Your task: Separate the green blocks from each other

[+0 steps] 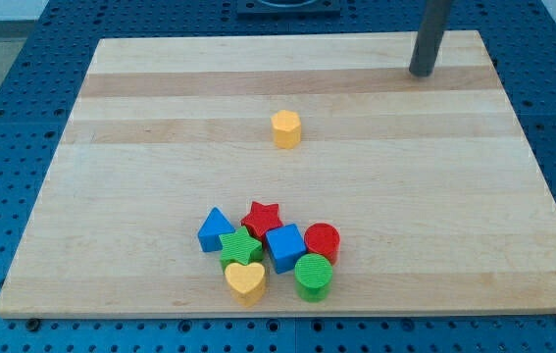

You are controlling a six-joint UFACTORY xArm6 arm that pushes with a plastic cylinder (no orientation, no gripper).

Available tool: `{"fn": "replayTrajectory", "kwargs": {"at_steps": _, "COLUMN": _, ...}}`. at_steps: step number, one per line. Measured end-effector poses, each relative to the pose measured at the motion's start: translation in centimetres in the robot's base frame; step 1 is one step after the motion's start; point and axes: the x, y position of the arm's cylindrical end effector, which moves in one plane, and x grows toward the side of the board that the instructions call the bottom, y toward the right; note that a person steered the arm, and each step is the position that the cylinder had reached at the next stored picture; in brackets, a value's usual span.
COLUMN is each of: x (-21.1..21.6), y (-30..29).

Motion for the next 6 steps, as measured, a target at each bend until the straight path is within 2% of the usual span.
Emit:
{"fn": "replayTrajectory", "kwargs": {"at_steps": 3, "x": 15.1, "y": 0.8}}
{"fn": "replayTrajectory", "kwargs": {"at_steps": 5, "x": 16.5, "y": 0.8}}
{"fn": "replayTrajectory", "kwargs": {"at_steps": 6, "x": 19.5, "y": 0.5}}
